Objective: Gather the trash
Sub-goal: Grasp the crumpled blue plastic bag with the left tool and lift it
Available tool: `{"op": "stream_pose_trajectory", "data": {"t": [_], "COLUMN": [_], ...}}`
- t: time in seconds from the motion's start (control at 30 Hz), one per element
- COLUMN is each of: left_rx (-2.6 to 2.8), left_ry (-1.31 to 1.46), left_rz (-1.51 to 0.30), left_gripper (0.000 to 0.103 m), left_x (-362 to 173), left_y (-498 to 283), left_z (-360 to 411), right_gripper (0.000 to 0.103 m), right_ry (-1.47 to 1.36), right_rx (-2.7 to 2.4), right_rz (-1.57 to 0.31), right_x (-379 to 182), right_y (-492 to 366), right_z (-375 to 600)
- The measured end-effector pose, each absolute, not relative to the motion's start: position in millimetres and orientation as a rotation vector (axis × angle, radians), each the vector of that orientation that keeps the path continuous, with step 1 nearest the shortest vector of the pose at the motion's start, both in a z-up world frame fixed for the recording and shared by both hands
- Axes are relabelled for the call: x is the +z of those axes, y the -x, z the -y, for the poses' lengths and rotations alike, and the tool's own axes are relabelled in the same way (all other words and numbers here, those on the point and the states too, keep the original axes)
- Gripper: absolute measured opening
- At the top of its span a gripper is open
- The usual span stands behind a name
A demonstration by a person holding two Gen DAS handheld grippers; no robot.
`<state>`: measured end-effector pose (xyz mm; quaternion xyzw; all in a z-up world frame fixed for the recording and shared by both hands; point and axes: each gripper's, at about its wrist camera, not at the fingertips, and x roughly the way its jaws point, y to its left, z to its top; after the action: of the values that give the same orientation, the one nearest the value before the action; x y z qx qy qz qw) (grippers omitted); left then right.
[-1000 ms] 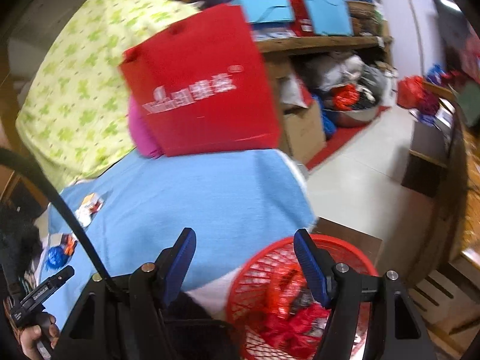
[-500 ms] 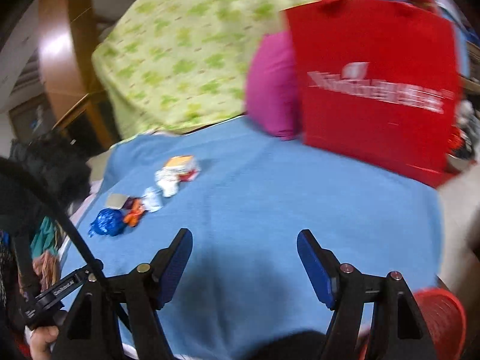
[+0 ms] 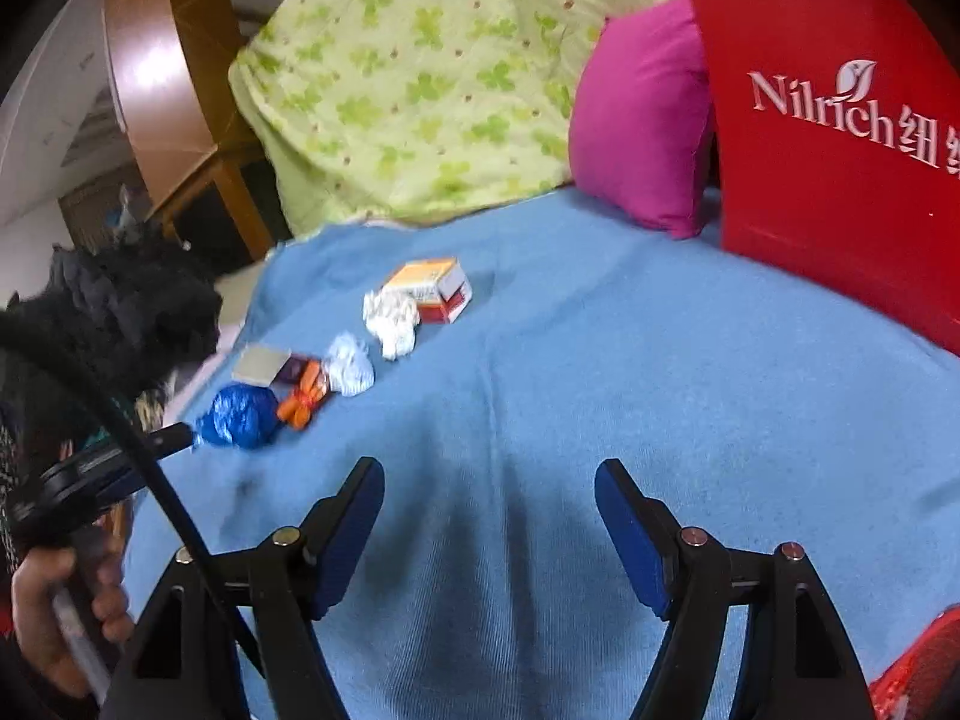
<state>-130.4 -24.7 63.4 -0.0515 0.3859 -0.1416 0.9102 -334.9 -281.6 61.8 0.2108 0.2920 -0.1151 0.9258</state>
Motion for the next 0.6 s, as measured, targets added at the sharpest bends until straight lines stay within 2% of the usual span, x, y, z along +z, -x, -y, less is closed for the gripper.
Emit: {"op": "stream_pose_trajectory", "data": {"t": [0.47, 0.53, 0.6], "left_rx": [-0.233, -0.246, -0.266], "left_ry": [0.015, 0.017, 0.024], "left_rz": [-0.872, -0.887, -0.891], "left_gripper": [0.084, 0.066, 0.059], "left_x": [28.8, 23.6, 20.9], "left_y": [64.1, 60.5, 59.0], "left_z": [48.2, 46.2, 43.1], "right_gripper": [0.078, 0.078, 0.078], "right_ry": [-0.490, -0.484, -0.479], "right_rx": [-0.225, -0.230, -0.236], "right_rz": [-0.596, -0.601, -0.600], "right_x": [56.1, 55.5, 55.6], "right_y": [333.9, 333.2, 333.1], "right_z": [290.2, 289.5, 289.0]}}
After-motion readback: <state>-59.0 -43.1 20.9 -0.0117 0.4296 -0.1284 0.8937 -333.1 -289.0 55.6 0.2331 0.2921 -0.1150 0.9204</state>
